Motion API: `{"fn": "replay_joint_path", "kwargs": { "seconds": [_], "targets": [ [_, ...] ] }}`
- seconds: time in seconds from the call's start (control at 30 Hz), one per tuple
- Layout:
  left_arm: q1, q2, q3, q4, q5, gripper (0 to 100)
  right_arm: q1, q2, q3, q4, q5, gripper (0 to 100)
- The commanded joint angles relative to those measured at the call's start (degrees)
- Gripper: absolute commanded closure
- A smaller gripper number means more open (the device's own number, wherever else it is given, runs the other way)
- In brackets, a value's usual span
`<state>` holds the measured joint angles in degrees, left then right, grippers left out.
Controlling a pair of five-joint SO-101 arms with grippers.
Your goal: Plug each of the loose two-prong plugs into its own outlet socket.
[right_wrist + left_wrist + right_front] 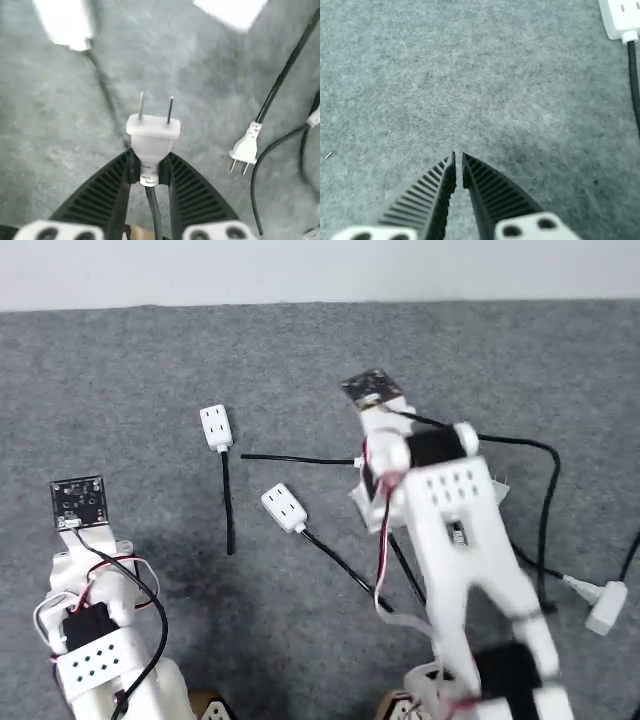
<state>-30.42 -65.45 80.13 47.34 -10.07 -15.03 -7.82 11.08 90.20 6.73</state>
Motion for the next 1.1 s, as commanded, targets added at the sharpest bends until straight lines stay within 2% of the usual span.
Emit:
{"fn": "replay_joint_path", "kwargs": {
  "seconds": [0.0, 0.13, 0.23, 0.33, 0.4, 0.57, 0.7, 0.9, 1.07],
  "targets": [
    [0.35, -0.79, -0.4, 0.18, -0.62, 98, 4.53, 8.22, -3.43, -5.23, -1.14, 99.0],
    [0.26, -0.88, -0.4, 0.18, -0.62, 98, 7.43, 17.19, -3.69, -12.7, 0.0, 97.9],
    [0.26, -0.97, -0.4, 0.18, -0.62, 98, 7.78, 22.81, -3.69, -15.69, 5.19, 88.4],
    [0.18, -0.97, -0.4, 0.18, -0.62, 98, 7.6, 25.63, -5.27, -14.9, 7.82, 78.6],
    [0.18, -0.97, -0.4, 0.18, -0.62, 98, 7.69, 24.66, -6.77, -12.62, 8.35, 77.9],
    [0.18, -0.97, -0.31, -0.09, -0.7, 98, 7.34, 15.78, -4.75, -6.73, 8.62, 77.9],
    [0.09, -0.97, 0.13, -0.97, -0.7, 98, 7.34, 2.77, 7.56, -6.73, 11.43, 79.0],
    [0.09, -1.14, 0.13, -0.97, -0.7, 98, 8.4, -16.84, 33.49, -11.91, 16.09, 90.1],
    [0.09, -1.14, 0.13, -0.97, -0.7, 98, 9.8, -20.53, 41.85, -16.48, 22.07, 87.5]
  ]
}}
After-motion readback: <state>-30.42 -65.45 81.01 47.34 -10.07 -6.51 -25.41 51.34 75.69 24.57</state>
